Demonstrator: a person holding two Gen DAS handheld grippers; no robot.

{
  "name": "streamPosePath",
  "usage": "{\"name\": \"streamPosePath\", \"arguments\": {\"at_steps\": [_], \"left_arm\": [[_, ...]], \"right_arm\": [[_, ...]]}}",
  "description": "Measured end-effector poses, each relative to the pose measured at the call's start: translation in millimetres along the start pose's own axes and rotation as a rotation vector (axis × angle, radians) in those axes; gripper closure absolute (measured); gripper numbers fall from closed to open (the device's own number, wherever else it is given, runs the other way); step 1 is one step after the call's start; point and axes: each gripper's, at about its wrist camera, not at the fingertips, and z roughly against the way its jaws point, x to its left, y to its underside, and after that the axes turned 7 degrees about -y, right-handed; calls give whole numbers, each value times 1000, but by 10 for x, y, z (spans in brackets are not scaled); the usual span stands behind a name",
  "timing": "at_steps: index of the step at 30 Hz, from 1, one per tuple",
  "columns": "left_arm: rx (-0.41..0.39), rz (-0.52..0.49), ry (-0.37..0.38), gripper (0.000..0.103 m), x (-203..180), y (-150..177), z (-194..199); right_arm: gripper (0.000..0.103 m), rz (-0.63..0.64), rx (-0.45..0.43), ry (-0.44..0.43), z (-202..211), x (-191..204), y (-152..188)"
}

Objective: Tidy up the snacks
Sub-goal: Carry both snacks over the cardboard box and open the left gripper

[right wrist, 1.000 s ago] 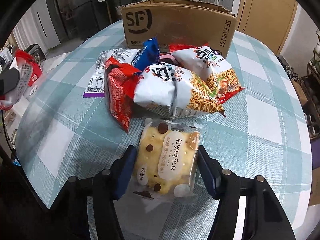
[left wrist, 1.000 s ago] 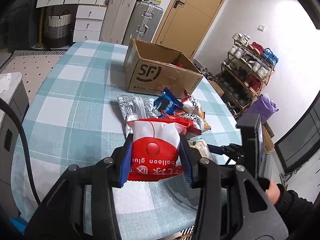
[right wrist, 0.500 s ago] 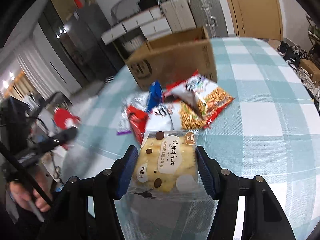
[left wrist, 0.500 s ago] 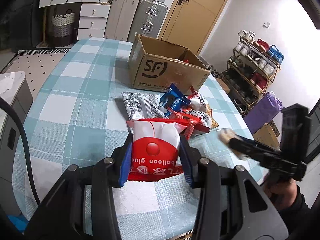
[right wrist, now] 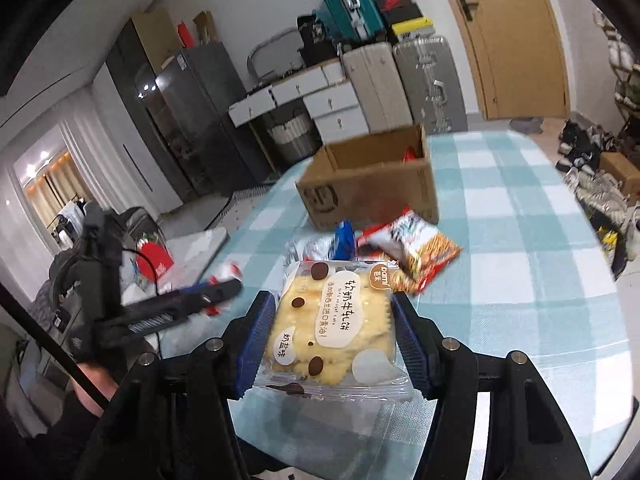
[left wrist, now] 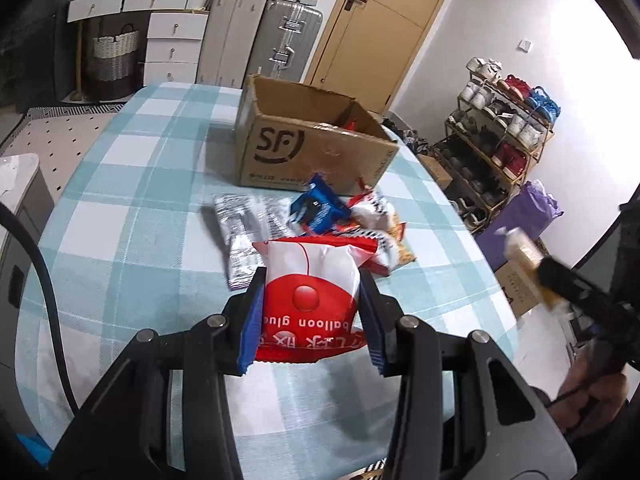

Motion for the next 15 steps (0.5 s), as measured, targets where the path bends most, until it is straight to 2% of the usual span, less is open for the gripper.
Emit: {"name": "streamPosePath", "arguments": {"at_steps": [3, 8, 15], "left_arm": [[-21, 0, 6, 63, -34, -58, 109], [-38, -56, -9, 63, -99, -225, 327], [-46, -109, -37, 63, -193, -751, 433]], "right_arm": [[43, 9, -26, 4, 188, 143, -152], [43, 39, -52, -9, 316, 350, -458], [43, 45, -92, -52, 268, 402, -1026]]}}
